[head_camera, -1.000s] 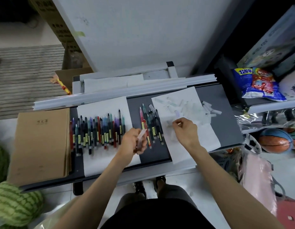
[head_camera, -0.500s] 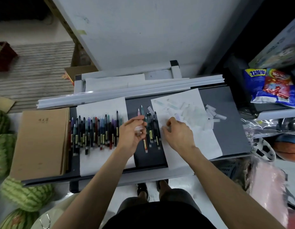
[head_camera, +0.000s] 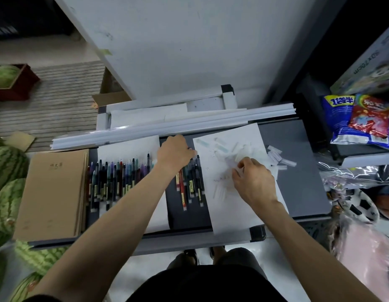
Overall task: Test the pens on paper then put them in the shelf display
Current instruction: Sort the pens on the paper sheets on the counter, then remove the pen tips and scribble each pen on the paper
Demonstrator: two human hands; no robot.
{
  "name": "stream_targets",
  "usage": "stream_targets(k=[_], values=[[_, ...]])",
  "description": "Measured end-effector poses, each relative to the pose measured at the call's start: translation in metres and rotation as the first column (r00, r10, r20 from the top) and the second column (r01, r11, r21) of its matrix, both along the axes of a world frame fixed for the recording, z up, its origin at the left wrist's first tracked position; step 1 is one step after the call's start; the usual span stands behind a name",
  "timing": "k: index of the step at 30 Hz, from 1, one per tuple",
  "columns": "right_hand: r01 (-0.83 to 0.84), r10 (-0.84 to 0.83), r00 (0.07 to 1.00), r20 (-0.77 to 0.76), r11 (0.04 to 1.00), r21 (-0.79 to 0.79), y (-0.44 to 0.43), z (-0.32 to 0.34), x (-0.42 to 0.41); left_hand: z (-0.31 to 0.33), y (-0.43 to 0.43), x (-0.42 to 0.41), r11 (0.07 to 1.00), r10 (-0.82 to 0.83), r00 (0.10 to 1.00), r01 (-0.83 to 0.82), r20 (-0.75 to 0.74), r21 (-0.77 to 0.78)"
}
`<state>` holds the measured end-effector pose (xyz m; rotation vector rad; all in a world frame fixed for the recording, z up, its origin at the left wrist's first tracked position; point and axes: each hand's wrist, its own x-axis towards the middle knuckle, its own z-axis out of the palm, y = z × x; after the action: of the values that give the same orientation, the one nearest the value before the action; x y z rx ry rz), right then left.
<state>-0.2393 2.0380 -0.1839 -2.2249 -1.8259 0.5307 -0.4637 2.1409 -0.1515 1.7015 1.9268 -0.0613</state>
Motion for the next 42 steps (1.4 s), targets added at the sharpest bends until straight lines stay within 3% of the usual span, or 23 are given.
stream_targets(k=[6, 9, 15, 20, 25, 28, 31, 38, 42], values=[[-0.03, 0.034, 0.997, -0.067, 0.998, 0.059, -0.007, -0.002, 0.011, -0.003, 0.01, 0.017, 0.989, 0.098, 0.993, -0.09, 0.061, -0.114], [-0.03, 0.041, 0.993, -0.108, 0.995, 0.097, -0.009, -0.003, 0.013, 0.001, 0.006, 0.029, 0.99, 0.132, 0.978, -0.123, 0.161, -0.063], [0.03, 0.008, 0.983, -0.182, 0.979, 0.203, -0.016, -0.007, 0.016, 0.008, -0.023, 0.084, 1.0, -0.008, 0.97, 0.001, 0.241, 0.027], [0.036, 0.03, 0.976, -0.217, 0.955, 0.294, -0.026, -0.013, 0.024, -0.011, -0.046, 0.109, 0.991, -0.132, 0.97, 0.13, 0.206, 0.021], [0.041, 0.035, 0.986, -0.161, 0.895, 0.444, -0.037, -0.012, 0.041, -0.027, -0.056, 0.109, 0.987, -0.143, 0.961, 0.12, 0.238, 0.108], [0.082, -0.048, 0.994, -0.096, 0.92, 0.382, -0.039, -0.014, 0.063, -0.035, -0.07, 0.106, 0.966, -0.178, 0.947, 0.117, 0.268, 0.23], [0.166, -0.129, 0.977, -0.171, 0.961, 0.224, -0.036, -0.019, 0.078, -0.043, -0.092, 0.105, 0.928, -0.202, 0.936, 0.09, 0.288, 0.361], [0.067, -0.028, 0.97, -0.243, 0.986, 0.155, -0.014, -0.032, 0.073, -0.066, -0.124, 0.122, 0.917, -0.1, 0.982, 0.029, 0.159, 0.398], [0.009, 0.022, 0.986, -0.164, 0.983, 0.183, -0.01, -0.034, 0.062, -0.075, -0.121, 0.132, 0.9, -0.068, 0.986, -0.005, 0.151, 0.437]])
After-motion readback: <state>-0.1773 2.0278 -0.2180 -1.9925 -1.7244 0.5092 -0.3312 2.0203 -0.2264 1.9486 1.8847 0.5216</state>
